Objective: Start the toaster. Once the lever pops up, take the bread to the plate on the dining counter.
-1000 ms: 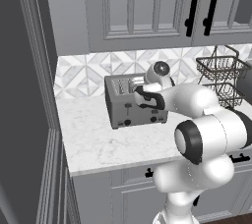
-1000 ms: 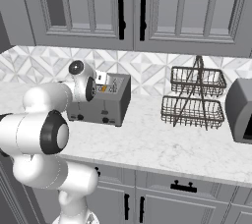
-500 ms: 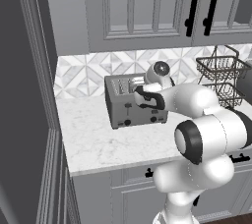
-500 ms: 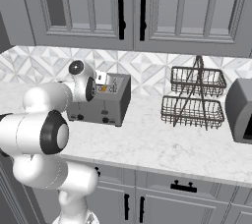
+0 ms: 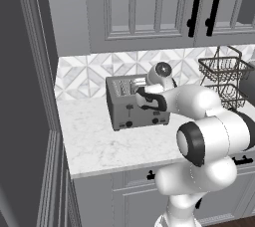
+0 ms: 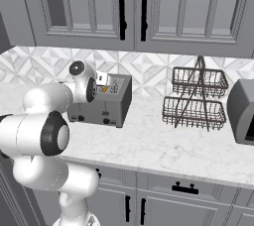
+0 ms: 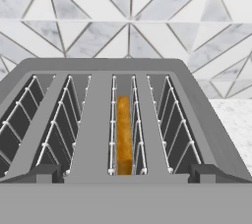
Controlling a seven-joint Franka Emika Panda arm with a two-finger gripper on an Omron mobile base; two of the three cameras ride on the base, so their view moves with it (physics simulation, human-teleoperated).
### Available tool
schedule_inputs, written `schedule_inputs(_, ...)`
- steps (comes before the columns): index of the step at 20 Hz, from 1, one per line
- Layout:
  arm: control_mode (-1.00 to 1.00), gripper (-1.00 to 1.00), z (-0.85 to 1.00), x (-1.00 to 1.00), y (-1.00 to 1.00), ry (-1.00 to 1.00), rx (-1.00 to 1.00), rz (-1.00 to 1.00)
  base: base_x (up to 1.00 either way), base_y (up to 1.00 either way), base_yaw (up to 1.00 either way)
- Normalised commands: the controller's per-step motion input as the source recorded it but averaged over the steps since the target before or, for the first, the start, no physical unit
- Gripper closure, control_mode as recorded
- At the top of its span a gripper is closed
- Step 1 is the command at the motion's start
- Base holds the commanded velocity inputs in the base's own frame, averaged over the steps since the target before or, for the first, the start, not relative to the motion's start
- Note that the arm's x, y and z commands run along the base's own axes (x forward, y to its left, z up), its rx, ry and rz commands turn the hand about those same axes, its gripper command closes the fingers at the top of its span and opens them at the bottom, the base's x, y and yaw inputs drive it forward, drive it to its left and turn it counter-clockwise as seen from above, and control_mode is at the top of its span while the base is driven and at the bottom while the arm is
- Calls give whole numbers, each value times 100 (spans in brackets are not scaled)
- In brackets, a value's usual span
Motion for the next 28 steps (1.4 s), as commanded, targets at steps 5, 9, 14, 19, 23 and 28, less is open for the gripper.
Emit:
schedule_inputs(5, -100, -100, 0, 0, 0, 0, 0, 0, 0, 0, 0)
schedule_inputs(9, -100, -100, 0, 0, 0, 0, 0, 0, 0, 0, 0)
schedule_inputs(14, -100, -100, 0, 0, 0, 0, 0, 0, 0, 0, 0)
schedule_inputs(19, -100, -100, 0, 0, 0, 0, 0, 0, 0, 0, 0)
schedule_inputs(23, -100, -100, 0, 0, 0, 0, 0, 0, 0, 0, 0)
schedule_inputs(28, -100, -100, 0, 0, 0, 0, 0, 0, 0, 0, 0)
